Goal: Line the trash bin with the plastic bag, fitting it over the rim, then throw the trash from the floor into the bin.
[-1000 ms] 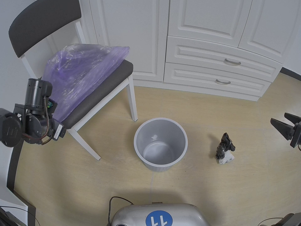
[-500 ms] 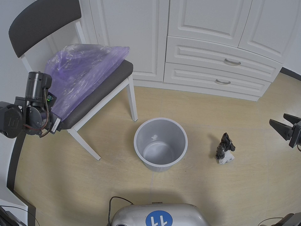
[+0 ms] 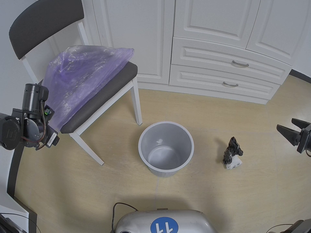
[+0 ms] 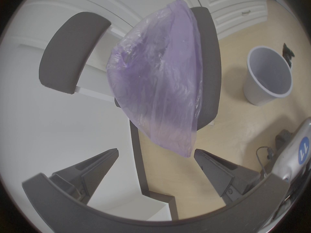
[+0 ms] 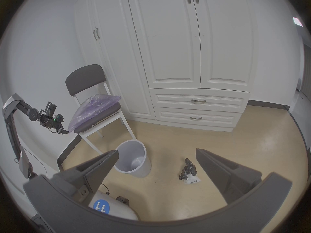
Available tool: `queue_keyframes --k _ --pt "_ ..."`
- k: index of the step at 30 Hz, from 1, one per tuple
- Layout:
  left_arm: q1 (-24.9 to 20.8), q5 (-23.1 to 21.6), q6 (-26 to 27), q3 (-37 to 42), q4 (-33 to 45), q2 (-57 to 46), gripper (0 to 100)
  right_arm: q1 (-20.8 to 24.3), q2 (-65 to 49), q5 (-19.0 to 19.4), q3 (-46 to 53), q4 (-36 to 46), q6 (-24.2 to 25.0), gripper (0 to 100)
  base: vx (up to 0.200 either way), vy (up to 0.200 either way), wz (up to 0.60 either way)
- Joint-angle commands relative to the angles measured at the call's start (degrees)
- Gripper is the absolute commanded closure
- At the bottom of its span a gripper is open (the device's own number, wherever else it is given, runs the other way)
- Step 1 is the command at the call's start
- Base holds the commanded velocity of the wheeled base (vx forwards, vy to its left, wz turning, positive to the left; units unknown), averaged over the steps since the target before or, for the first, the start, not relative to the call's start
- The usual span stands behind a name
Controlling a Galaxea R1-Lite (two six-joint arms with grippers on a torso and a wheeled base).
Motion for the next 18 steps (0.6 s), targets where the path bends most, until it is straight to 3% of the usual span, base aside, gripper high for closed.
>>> queue_keyframes --k 1,10,18 --pt "1.2 0.2 2.0 -0.2 -1.0 0.5 0 0.0 -0.1 0.0 0.0 0.0 -0.1 0 0.000 0.000 0.00" --pt "2.3 1.2 4.5 -2.0 -12.6 4.2 0 -1.2 -0.1 0.1 -0.3 -0.1 -0.1 0 0.000 0.000 0.00" --pt "2.3 0.5 7.0 -1.4 -31.2 11.0 0 -2.1 -0.3 0.2 -0.5 -0.2 0.0 0 0.000 0.000 0.00"
